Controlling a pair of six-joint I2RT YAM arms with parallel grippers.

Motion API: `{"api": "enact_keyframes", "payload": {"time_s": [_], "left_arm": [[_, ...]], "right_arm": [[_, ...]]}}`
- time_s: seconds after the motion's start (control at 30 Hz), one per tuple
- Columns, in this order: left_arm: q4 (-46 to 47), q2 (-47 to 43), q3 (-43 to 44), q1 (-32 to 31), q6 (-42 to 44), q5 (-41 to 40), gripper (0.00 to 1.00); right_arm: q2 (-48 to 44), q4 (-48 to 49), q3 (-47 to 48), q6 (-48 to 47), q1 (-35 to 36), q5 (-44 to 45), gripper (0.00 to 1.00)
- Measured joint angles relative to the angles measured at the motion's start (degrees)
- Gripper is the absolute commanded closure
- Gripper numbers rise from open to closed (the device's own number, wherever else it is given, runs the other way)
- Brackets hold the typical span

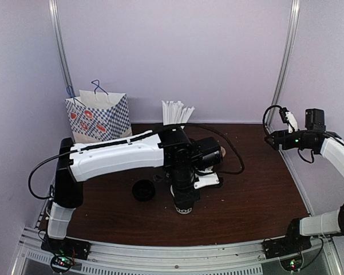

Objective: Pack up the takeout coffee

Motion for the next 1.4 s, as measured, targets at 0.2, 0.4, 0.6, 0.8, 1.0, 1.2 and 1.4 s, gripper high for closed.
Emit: {"api": "enact_keyframes", "payload": {"time_s": [0.2, 0.4, 0.6, 0.8, 1.0, 1.2, 1.4], "left_arm": [[0.8, 3.0, 0.2, 0.0, 1.3, 0.9, 1.00], [0.8, 3.9, 0.6, -0.2, 2.0, 1.5, 0.77], [0.6, 3.7, 2.4, -0.1, 2.7, 1.9, 0.64], [0.4, -1.4, 8.5, 1.8, 3.2, -0.5, 0.56], [4.0, -3.0, 10.6, 15.3, -2.3, 1.0, 0.52], [7.9, 1.6, 10.8, 24.1, -5.6, 1.9, 0.53], [9.7, 7.0, 11.5, 23.0, -5.6, 5.9, 0.53]], "right_arm": [[2.8, 0.1, 0.0, -0.4, 0.0, -0.8, 0.09], [3.5, 0.1, 0.0, -0.4, 0.0, -1.6, 0.09], [3.8, 0.1, 0.0, -0.4, 0.0, -1.7, 0.09], [3.8, 0.1, 0.0, -0.4, 0.0, -1.7, 0.09], [4.4, 0.1, 0.0, -0.4, 0.0, -1.9, 0.09], [4.4, 0.2, 0.0, -0.5, 0.0, -2.2, 0.09], [5.2, 0.3, 0.0, -0.5, 0.0, -2.2, 0.09]]}}
